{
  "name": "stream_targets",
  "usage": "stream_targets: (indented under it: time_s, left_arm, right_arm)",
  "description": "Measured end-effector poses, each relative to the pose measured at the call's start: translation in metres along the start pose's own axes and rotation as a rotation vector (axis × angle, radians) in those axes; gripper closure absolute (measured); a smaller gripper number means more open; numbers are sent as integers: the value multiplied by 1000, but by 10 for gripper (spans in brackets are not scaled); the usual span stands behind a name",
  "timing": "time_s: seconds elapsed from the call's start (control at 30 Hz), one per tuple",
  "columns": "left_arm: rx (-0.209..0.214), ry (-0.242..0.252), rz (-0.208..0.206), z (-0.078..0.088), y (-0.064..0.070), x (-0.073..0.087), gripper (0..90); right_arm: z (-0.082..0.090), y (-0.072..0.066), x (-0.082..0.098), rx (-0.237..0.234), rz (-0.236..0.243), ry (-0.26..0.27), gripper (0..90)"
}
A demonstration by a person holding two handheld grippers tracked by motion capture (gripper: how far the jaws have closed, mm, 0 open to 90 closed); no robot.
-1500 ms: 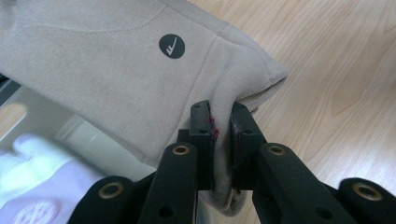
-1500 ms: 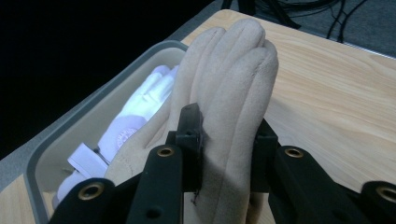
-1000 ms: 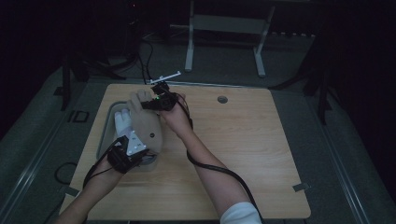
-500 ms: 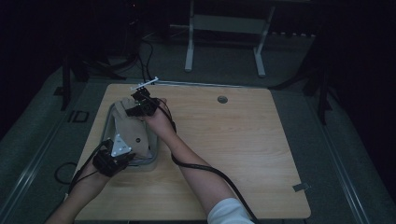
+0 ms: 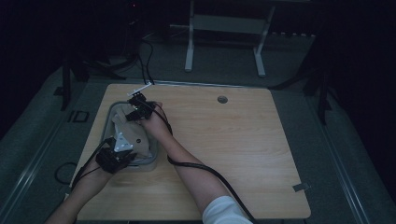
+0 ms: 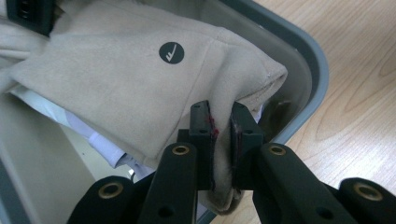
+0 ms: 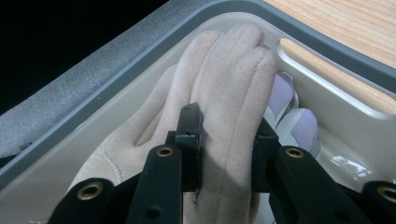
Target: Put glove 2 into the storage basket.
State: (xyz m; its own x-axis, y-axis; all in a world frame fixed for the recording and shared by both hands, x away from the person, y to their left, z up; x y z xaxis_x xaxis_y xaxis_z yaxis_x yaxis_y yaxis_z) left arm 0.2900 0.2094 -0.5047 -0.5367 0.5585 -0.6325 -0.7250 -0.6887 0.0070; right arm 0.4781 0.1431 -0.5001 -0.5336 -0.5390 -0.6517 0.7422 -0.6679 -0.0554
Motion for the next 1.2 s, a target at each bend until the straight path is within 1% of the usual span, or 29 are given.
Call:
stream_targets:
  time_s: [0.1, 0.17, 0.27, 0.33, 0.4, 0.43, 0.47, 0.5, 0.53, 0.57, 0.6, 0.63, 0.67, 0.73, 0.8, 0.83, 0.9, 0.93, 0.97, 1.0, 1.03, 1.13, 1.2]
  left_arm:
    - [16, -5, 15, -3, -5, 2, 823]
    - [32, -7, 27, -5, -6, 3, 822]
    - [51, -6, 37, -5, -7, 4, 808]
    - [58, -3, 43, -4, -8, 4, 782]
    - [81, 34, 74, 0, -9, 4, 694]
    - [86, 48, 84, 1, -10, 3, 642]
    - [79, 66, 95, 3, -10, 2, 549]
    - [86, 73, 102, 5, -10, 2, 456]
    - [80, 88, 105, 7, -10, 1, 397]
    - [69, 106, 107, 9, -10, 1, 341]
    - [76, 124, 114, 11, -10, 0, 276]
    - [85, 141, 127, 13, -9, -1, 246]
    - [96, 159, 139, 14, -9, -2, 226]
    - [131, 160, 142, 15, -7, -5, 134]
    - [135, 168, 129, 15, -3, -8, 133]
    - [135, 171, 127, 14, -1, -10, 133]
    - [145, 184, 119, 12, 3, -14, 133]
    - [143, 186, 114, 11, 5, -16, 133]
    - [147, 198, 109, 8, 8, -19, 131]
    - [147, 198, 109, 8, 8, -19, 130]
    - [154, 198, 111, 7, 9, -21, 130]
    - [161, 212, 112, 4, 12, -26, 130]
    - [182, 220, 107, 2, 15, -30, 130]
  right_arm:
    - [-3, 0, 0, 3, -1, -7, 714]
    - [-5, 0, 1, 4, -5, -13, 689]
    - [-4, 1, 1, 2, 4, -6, 590]
    - [0, 3, 1, -4, 6, 5, 492]
    - [5, 5, 0, -13, 16, 15, 408]
    - [7, 6, 0, -16, 19, 19, 385]
    - [10, 8, 0, -17, 21, 25, 361]
    - [13, 9, 0, -23, 18, 35, 315]
    - [16, 11, 1, -39, 23, 41, 280]
    - [18, 13, 1, -45, 21, 44, 277]
    - [22, 14, 2, -45, 21, 50, 262]
    - [25, 16, 3, -55, 19, 58, 227]
    - [27, 17, 4, -65, 16, 60, 214]
    - [32, 19, 6, -75, 16, 68, 206]
    - [38, 20, 9, -77, 44, 69, 192]
    - [41, 20, 11, -86, 41, 77, 191]
    - [48, 20, 15, -82, 59, 84, 181]
    - [51, 20, 17, -78, 68, 92, 176]
    - [54, 21, 19, -76, 75, 100, 175]
    - [54, 21, 19, -76, 75, 100, 175]
    - [60, 23, 22, -74, 77, 102, 172]
    - [67, 27, 28, -61, 88, 110, 171]
    - [71, 31, 32, -56, 90, 112, 170]
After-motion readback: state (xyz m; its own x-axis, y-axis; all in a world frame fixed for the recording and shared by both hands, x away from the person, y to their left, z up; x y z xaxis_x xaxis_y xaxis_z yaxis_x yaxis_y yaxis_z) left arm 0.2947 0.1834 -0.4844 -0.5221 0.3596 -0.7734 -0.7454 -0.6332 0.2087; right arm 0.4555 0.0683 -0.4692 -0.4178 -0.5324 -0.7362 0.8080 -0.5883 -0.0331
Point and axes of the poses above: each handheld gripper's, and its own axes: z roughly backward along the jaws, x roughly out of its underside, y roughly to its right, the point moved 2 cm from there along -z, roughly forward along the jaws, and after that the axes turned 12 degrees about x, right-handed, at the moved point
